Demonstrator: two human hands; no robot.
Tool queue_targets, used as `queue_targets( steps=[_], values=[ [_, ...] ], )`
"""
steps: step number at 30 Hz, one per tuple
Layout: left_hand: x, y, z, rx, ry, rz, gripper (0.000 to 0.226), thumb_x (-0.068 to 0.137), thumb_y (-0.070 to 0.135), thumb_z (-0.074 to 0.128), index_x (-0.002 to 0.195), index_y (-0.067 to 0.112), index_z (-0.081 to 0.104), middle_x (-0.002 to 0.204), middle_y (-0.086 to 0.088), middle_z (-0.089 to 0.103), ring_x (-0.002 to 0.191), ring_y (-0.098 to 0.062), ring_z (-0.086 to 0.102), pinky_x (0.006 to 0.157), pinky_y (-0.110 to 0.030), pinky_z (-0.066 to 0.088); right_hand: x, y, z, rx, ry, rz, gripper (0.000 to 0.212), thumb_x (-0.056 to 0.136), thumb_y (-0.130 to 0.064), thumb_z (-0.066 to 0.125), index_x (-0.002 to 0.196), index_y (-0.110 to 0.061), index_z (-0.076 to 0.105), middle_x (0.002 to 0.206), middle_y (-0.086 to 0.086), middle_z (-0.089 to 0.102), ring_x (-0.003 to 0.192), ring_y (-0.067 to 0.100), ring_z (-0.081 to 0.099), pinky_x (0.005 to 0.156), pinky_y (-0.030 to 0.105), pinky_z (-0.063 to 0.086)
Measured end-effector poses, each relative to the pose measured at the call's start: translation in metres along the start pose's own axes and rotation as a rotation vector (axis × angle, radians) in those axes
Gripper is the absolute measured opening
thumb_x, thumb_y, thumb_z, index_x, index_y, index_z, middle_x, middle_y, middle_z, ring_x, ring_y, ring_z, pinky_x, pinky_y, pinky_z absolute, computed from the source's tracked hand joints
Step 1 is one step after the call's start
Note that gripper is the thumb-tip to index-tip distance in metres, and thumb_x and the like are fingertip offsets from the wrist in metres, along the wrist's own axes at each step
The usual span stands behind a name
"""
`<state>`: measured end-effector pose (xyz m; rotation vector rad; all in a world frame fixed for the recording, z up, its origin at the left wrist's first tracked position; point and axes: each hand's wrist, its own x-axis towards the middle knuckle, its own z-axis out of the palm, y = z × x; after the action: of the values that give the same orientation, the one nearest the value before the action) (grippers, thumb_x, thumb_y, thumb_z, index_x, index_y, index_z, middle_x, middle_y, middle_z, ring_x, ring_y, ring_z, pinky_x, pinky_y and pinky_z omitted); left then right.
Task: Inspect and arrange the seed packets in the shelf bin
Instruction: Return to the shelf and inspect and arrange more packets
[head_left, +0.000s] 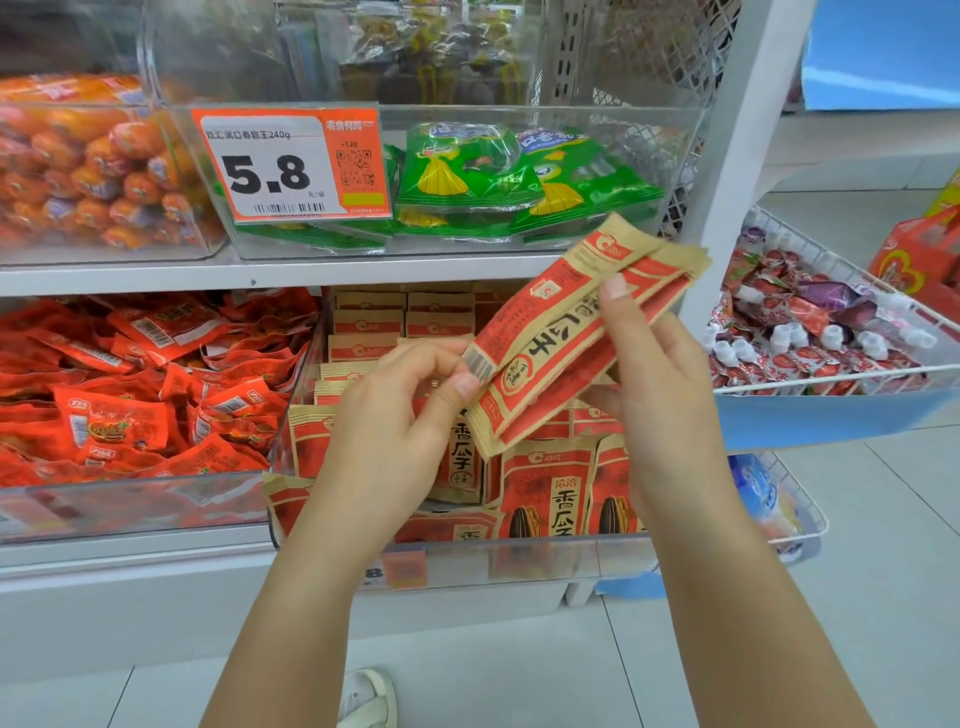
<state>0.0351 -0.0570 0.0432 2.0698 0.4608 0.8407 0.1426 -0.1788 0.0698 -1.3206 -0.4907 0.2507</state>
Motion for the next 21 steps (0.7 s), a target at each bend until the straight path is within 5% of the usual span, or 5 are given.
queue_targets(
  steps=[4,8,14,21],
  values=[
    [-0.001,0.003,0.002,0.067,-0.058,0.008,0.02,0.093,0.022,0.06,0.077,0.033,0.06,0.117,0.024,0.062,0.109,0.008,0.056,0.091,-0.022,0.043,0.003,-0.004,-0.004,0.063,0.122,0.011,0.031,0.1,-0.034,0.05,0.075,-0.021,0.063,0.071,-0.006,0.067,0.073,0.012,0.064,0.076,0.042,0.056],
    [-0.001,0.006,0.001,-0.017,-0.047,-0.027,0.01,0.087,0.044,0.061,0.083,0.035,0.062,0.121,0.03,0.057,0.118,0.005,0.053,0.103,-0.036,0.044,0.001,-0.005,-0.002,0.027,0.14,-0.03,0.031,0.101,-0.032,0.049,0.077,-0.017,0.062,0.073,0.002,0.066,0.072,0.02,0.06,0.071,0.05,0.053],
    [0.003,0.025,-0.001,-0.222,0.175,0.019,0.021,0.078,0.054,0.06,0.093,0.041,0.065,0.125,0.02,0.06,0.113,-0.007,0.061,0.1,-0.044,0.048,-0.013,-0.006,0.012,-0.01,0.001,-0.122,0.033,0.101,-0.031,0.049,0.076,-0.015,0.062,0.067,-0.001,0.064,0.066,0.012,0.059,0.059,0.033,0.051],
    [0.006,0.037,-0.003,-0.24,0.278,0.057,0.032,0.071,0.052,0.07,0.097,0.033,0.065,0.107,0.013,0.068,0.103,-0.008,0.065,0.093,-0.035,0.052,-0.029,-0.007,0.029,-0.091,-0.224,-0.238,0.024,0.101,-0.033,0.046,0.097,-0.031,0.07,0.082,0.023,0.061,0.069,0.01,0.049,0.058,0.029,0.04]
  ],
)
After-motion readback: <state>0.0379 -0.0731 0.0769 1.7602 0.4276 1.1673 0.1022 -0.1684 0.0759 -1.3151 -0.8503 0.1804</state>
